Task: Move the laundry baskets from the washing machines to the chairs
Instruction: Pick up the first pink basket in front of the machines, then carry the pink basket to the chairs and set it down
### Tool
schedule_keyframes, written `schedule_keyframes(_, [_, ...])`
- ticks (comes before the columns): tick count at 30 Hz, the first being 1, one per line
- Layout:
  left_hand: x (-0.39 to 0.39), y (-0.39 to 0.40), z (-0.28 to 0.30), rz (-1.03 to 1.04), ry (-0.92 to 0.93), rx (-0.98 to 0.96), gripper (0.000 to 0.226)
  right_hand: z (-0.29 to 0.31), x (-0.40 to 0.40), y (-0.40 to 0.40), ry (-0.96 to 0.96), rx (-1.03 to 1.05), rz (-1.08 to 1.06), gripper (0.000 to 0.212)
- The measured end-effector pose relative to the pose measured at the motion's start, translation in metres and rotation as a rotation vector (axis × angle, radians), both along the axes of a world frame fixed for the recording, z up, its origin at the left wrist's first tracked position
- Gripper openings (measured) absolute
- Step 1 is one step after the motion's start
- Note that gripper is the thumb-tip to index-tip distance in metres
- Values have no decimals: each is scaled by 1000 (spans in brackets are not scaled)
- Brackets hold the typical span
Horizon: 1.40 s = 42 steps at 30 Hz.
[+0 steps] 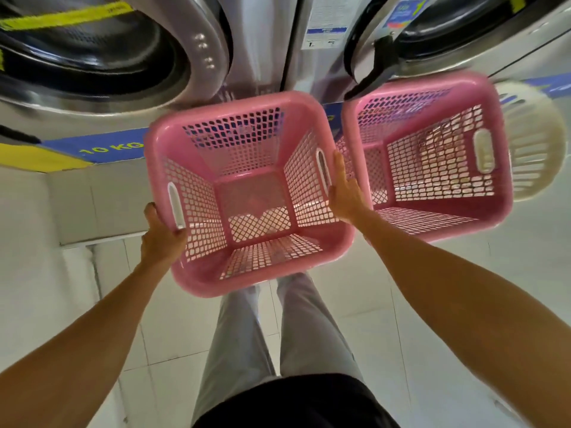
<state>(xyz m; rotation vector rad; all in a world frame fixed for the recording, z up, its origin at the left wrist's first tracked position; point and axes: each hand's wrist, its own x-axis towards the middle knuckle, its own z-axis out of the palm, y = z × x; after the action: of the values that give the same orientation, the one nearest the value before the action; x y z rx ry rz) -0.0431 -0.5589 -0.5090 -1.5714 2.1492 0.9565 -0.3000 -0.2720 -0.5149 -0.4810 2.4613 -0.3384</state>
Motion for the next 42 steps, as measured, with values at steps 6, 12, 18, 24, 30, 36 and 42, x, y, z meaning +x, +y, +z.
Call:
schedule_keyframes(6, [31, 12, 40, 75, -17, 38, 67, 38, 6, -16, 31, 9, 113, 86])
schedule_keyframes(12, [60, 52, 74, 133, -43, 3, 88, 53, -3, -13, -26, -74, 241, 84])
schedule_keyframes(18, [95, 105, 98, 424, -51, 10, 90, 64, -9, -38, 1, -80, 456, 76])
schedule_keyframes(24, [138, 155, 119, 617, -3, -108, 91, 86, 11, -89, 18, -213, 715, 74])
schedule_keyframes(30, [201, 251, 123, 962, 56, -207, 94, 113, 78, -135, 76, -317, 1052, 75])
schedule_keyframes(36, [236, 398, 134, 1303, 79, -200, 96, 126, 166, -111, 125, -409, 1401, 78])
schedule_keyframes(42, [242, 568, 161, 1670, 122, -238, 99, 142, 261, -28, 100, -518, 1686, 77])
